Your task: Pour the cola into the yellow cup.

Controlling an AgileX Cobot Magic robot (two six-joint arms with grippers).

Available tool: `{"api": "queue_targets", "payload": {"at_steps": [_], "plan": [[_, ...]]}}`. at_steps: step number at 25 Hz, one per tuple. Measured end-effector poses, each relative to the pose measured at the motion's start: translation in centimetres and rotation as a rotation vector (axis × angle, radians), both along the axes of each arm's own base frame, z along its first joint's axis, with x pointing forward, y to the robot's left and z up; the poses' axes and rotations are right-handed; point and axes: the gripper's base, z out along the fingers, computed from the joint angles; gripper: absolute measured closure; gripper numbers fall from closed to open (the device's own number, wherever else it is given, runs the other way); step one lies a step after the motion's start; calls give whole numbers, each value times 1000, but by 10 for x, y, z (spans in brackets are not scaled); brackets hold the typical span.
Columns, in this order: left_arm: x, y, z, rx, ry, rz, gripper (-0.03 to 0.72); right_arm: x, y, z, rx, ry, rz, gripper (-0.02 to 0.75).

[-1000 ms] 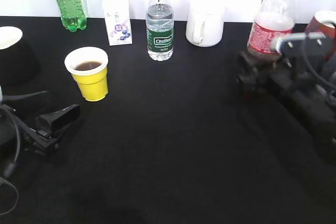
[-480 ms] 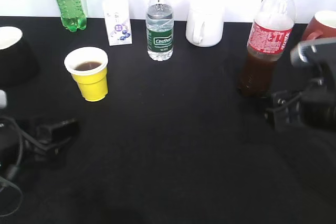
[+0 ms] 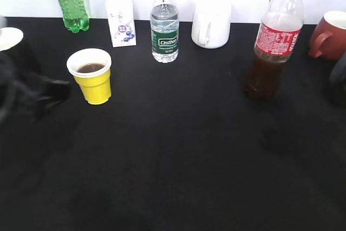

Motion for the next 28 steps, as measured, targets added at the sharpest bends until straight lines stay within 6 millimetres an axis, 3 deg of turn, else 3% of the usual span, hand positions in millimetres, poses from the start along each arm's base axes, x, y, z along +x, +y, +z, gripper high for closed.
{"api": "queue_targets", "payload": {"at_steps": [3,5,8,10,15,17,20,28], "plan": [[-44,10,40,-3,121,57,129,-28,-11,22,45,-68,-9,143],[-82,32,64,-24,120,47,133,-57,-23,35,62,-88,-17,143],[-122,70,68,65,108,12,133,-115,-43,50,160,-194,-12,144],[-144,90,62,24,67,5,134,-155,-59,41,185,-238,-13,144],[-173,112,45,-68,-52,-47,134,-214,-93,27,210,-475,-67,144],[-173,112,44,-42,-79,-74,136,-216,-98,21,175,-506,-95,144],[-172,112,44,-32,-88,-81,152,-199,-91,-14,127,-374,-107,144],[-172,112,44,-31,-89,-82,178,-187,-88,-14,196,-475,-143,151]]}}
